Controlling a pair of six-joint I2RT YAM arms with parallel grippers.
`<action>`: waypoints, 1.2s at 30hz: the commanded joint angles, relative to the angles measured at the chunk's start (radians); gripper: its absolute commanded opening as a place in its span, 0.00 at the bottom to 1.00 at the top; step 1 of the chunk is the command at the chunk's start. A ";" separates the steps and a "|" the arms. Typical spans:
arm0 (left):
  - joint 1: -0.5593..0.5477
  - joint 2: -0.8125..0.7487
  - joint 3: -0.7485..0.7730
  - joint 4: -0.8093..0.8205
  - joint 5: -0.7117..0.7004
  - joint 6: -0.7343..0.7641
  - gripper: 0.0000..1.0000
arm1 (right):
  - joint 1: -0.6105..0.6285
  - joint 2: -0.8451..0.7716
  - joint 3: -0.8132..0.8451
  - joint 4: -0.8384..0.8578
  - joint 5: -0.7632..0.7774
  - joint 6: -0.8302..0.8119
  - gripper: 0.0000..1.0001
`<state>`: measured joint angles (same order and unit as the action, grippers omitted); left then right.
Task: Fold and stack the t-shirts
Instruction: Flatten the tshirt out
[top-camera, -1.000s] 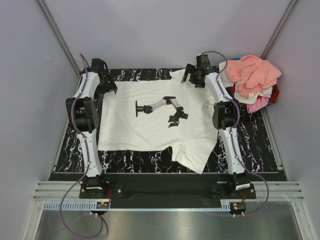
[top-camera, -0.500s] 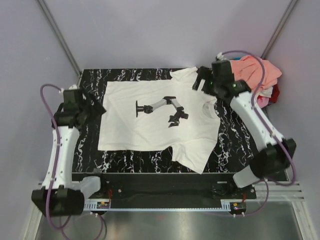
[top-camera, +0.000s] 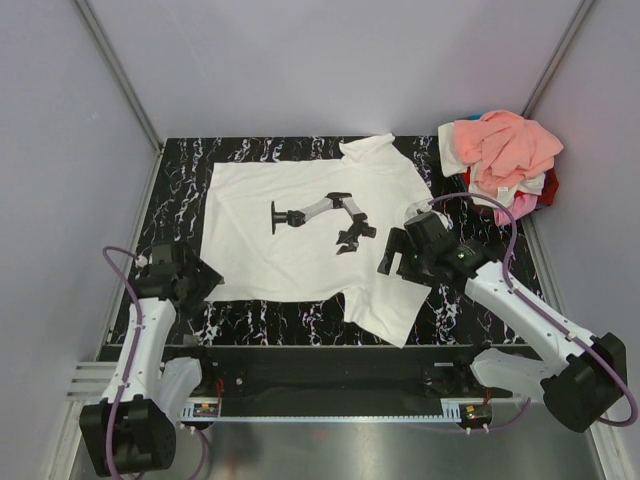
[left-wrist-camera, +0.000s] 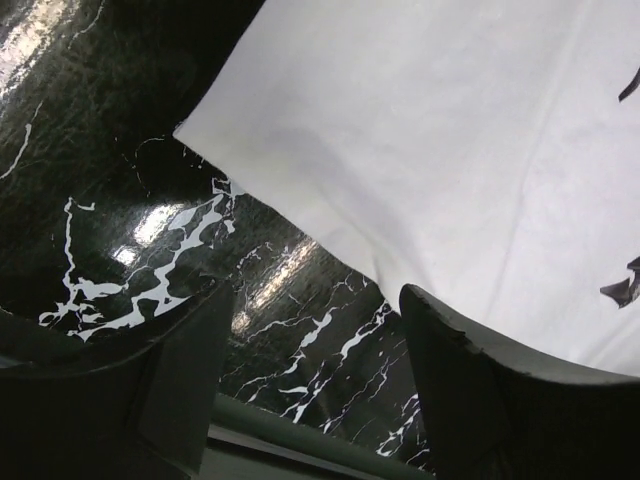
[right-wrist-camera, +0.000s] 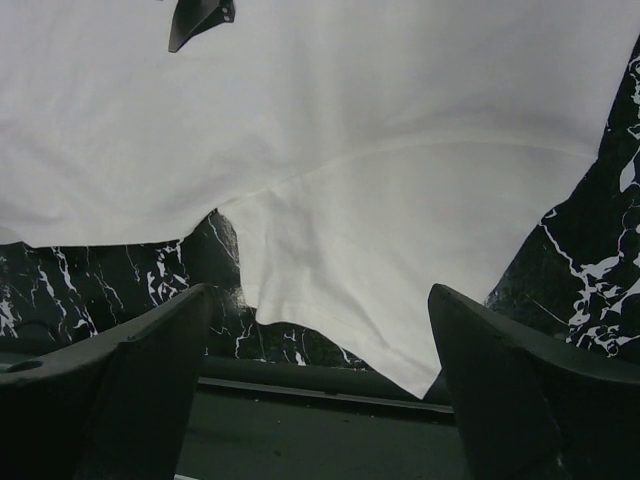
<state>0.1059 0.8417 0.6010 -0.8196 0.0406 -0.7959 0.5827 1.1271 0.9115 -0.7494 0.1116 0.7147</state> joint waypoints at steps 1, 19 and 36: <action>0.006 0.019 -0.018 0.092 -0.077 -0.055 0.70 | 0.008 -0.049 0.009 0.047 0.008 0.034 0.96; 0.115 0.283 -0.110 0.353 -0.176 -0.037 0.52 | 0.008 -0.003 -0.054 0.104 -0.010 -0.004 0.98; 0.127 0.352 -0.125 0.485 -0.142 0.030 0.00 | 0.008 -0.044 -0.083 0.035 0.034 -0.001 0.99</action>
<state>0.2295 1.1938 0.5011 -0.3584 -0.1059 -0.7853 0.5827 1.1194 0.8238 -0.6811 0.1093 0.7151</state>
